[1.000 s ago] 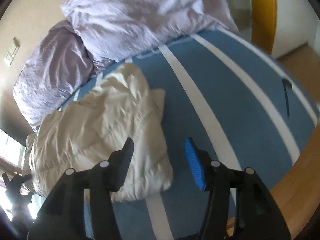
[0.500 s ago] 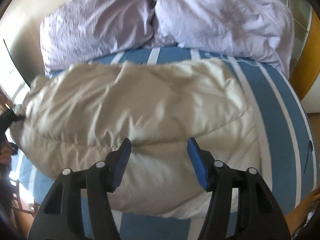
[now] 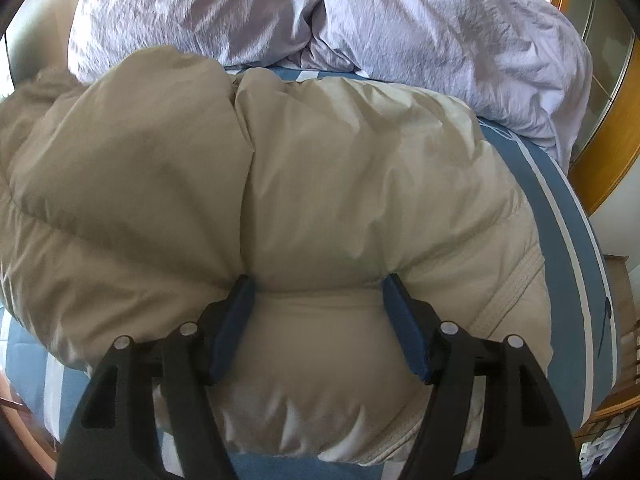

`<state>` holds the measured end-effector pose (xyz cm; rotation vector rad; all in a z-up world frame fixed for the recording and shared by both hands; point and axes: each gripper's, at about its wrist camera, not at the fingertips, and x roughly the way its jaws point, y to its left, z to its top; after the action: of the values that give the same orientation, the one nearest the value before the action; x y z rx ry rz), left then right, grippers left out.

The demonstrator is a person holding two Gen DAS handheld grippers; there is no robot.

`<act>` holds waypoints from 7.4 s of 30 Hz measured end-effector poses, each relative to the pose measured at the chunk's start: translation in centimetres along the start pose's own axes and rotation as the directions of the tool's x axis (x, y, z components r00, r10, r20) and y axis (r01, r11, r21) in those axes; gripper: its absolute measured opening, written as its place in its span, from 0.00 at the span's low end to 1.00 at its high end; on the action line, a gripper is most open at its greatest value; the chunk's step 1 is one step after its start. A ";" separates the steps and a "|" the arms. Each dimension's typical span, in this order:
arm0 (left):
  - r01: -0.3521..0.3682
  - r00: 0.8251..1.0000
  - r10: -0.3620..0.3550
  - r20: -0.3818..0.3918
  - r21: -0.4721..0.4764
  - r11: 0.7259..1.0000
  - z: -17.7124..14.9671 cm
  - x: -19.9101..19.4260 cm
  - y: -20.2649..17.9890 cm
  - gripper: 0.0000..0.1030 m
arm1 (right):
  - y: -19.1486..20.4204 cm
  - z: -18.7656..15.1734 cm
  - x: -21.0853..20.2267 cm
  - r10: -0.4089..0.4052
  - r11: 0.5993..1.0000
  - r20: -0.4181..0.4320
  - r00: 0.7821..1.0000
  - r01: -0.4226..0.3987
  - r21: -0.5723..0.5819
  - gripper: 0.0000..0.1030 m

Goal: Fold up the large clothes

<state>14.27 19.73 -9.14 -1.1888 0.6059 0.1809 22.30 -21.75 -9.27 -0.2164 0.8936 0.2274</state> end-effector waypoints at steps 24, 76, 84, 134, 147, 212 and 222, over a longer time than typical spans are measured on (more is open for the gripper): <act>0.404 0.880 -0.240 -0.410 0.381 0.832 -16.7 2.4 -21.5 0.28 | -1.1 -0.1 0.5 0.030 0.999 0.001 1.000 -0.030 0.038 0.67; 0.289 0.911 0.128 -0.392 0.829 0.480 -33.1 7.1 -26.3 0.77 | -19.8 -8.5 -9.6 -0.145 0.903 0.117 0.982 0.083 0.422 0.67; 0.186 0.952 0.114 -0.283 0.835 0.518 -29.2 4.7 -25.5 0.78 | -19.2 -7.7 -10.5 -0.136 0.906 0.134 0.982 0.068 0.417 0.68; 0.154 0.941 0.231 -0.247 0.922 0.355 -34.7 10.4 -20.9 0.78 | -15.3 0.7 -5.0 0.268 0.940 0.094 0.959 -0.281 0.195 0.01; 0.168 0.948 0.201 -0.245 0.926 0.339 -34.9 8.7 -21.8 0.77 | -16.1 -2.9 -1.8 0.273 0.907 0.058 0.960 -0.277 0.317 0.01; -0.168 0.963 0.256 0.090 0.938 0.303 -25.7 18.8 -24.3 0.89 | -16.2 -1.8 -5.9 0.147 0.909 0.175 0.973 -0.203 0.364 0.20; -0.166 0.965 0.245 0.090 0.936 0.311 -25.6 18.8 -24.2 0.89 | -15.7 5.6 -6.1 0.132 0.923 0.258 0.957 -0.213 0.319 0.29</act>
<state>31.57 -16.08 -5.49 0.0724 0.7618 -0.0255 27.23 -35.84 0.37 0.2151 0.7043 0.2511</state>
